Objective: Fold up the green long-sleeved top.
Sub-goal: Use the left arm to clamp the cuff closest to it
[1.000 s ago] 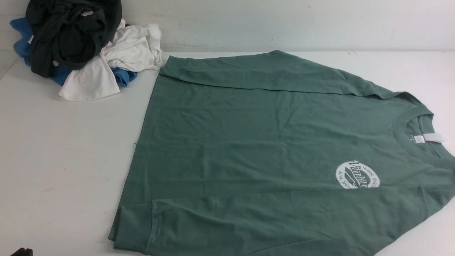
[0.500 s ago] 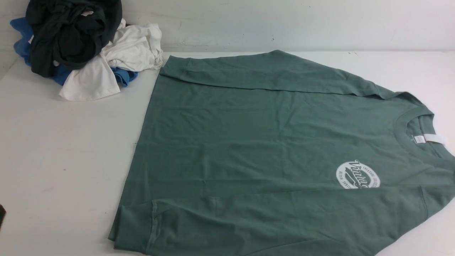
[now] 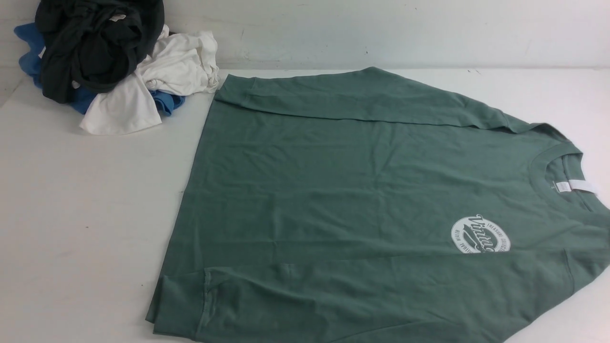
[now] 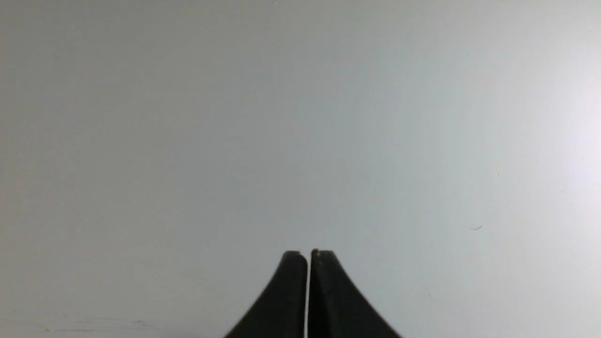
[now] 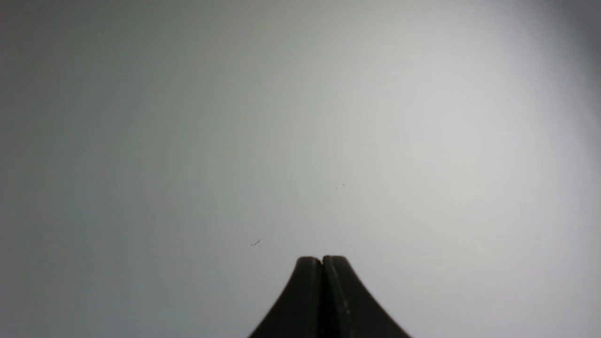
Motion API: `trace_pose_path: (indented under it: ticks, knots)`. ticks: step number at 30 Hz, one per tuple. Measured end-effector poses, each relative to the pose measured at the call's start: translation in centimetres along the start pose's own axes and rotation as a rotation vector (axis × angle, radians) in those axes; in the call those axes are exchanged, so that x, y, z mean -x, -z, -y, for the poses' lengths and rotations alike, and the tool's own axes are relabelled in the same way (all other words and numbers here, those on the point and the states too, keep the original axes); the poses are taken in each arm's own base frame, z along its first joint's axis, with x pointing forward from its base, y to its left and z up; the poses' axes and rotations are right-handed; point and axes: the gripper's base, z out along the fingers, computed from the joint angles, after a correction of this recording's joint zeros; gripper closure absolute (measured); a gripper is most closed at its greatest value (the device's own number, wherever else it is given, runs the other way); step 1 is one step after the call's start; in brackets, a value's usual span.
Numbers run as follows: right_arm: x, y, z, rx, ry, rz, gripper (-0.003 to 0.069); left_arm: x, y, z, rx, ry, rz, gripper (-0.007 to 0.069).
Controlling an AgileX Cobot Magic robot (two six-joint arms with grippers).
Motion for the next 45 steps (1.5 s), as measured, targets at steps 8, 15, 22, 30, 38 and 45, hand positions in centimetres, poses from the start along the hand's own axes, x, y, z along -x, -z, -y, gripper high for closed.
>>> trace_pose_path:
  ticks: [8,15,22,30,38,45]
  knots:
    - [1.7,-7.6,-0.2,0.045,0.301,-0.355,0.0670,0.6,-10.0,0.8,-0.013,-0.071,-0.404,0.0631]
    - [-1.2,-10.4,2.3,-0.257,0.208,-0.924,0.0670,-4.8,-12.6,1.5,0.003,-0.092,-1.202,0.0631]
    - [-8.5,-10.0,-0.5,0.041,0.347,-1.651,0.0670,-11.9,-11.9,2.6,-0.061,-0.156,-1.688,0.0631]
    - [-15.5,-12.8,-4.4,0.276,0.095,-1.841,0.0670,-17.7,-12.0,2.8,-0.049,-0.122,-1.821,0.0575]
    - [-20.4,-13.6,-5.7,0.406,0.027,-1.911,0.0669,-22.2,-11.4,2.8,-0.032,-0.101,-1.901,0.0321]
    - [-20.5,-14.0,-5.9,0.409,0.002,-1.893,0.0669,-24.9,-10.9,2.9,-0.006,-0.060,-1.942,0.0344]
